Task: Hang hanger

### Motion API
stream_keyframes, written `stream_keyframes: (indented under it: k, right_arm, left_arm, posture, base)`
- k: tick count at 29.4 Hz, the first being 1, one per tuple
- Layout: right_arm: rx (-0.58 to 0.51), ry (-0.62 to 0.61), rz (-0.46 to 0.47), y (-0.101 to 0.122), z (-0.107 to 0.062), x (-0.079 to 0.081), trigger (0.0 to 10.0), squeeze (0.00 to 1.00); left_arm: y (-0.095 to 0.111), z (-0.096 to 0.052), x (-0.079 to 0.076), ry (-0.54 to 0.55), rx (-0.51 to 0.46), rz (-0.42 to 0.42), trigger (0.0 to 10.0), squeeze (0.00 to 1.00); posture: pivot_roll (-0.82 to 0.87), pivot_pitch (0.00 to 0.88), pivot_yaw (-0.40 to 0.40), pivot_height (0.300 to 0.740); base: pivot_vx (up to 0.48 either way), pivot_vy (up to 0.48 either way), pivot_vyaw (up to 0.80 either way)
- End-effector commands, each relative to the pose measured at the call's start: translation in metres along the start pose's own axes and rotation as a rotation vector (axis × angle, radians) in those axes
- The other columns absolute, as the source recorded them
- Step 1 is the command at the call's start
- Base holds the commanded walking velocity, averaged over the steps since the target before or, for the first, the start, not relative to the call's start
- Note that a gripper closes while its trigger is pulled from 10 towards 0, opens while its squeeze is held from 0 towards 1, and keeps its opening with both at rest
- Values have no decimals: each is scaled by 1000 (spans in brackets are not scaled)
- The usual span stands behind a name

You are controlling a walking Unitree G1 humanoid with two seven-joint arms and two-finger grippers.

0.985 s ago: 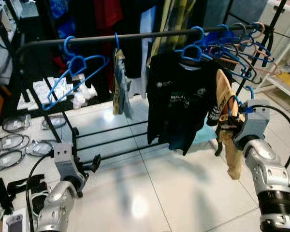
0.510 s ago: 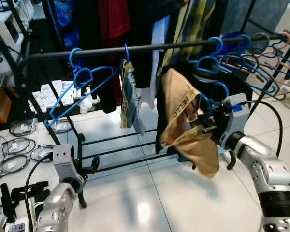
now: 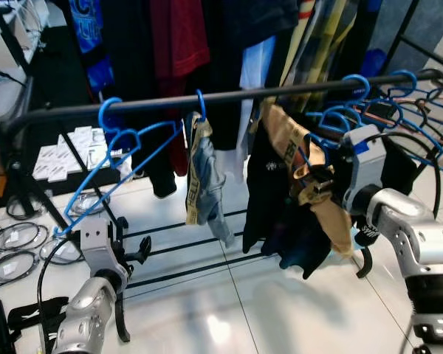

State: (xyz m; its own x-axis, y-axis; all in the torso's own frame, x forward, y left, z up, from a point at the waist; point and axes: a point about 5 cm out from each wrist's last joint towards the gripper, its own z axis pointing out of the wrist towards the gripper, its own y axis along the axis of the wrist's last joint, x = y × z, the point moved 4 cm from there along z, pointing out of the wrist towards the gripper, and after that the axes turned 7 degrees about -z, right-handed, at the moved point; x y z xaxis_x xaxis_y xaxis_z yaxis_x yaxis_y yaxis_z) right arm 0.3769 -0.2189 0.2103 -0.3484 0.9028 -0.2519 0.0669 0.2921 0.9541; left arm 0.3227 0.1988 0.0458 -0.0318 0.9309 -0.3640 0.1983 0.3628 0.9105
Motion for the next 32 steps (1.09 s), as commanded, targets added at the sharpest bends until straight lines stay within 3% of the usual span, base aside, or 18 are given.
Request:
stream_keyframes:
  k: [1, 7, 18, 25, 32]
  right_arm:
    - [4, 2, -23, 3, -2, -1, 10000, 0]
    - [-6, 20, -29, 9, 1, 2, 10000, 0]
    - [-12, -16, -58, 18, 18, -8, 10000, 0]
    - [94, -118, -57, 6, 40, -29, 10000, 0]
    - [63, -137, -67, 16, 46, -35, 10000, 0]
  left_arm:
    - [-6, -2, 4, 19, 18, -2, 10000, 0]
    - [-7, -1, 4, 28, 16, -13, 10000, 0]
    - [-10, -1, 3, 21, 24, -3, 10000, 0]
    - [-8, 0, 1, 12, 21, 8, 10000, 0]
    - [-6, 0, 2, 13, 17, 13, 10000, 0]
  posture:
    - [-87, 137, 9, 740]
    - [-87, 137, 9, 740]
    - [-85, 133, 11, 740]
    - [-66, 131, 16, 740]
    - [-64, 135, 16, 740]
  base:
    - [266, 0, 0]
    - [0, 0, 0]
    - [0, 0, 0]
    - [0, 0, 0]
    - [0, 0, 0]
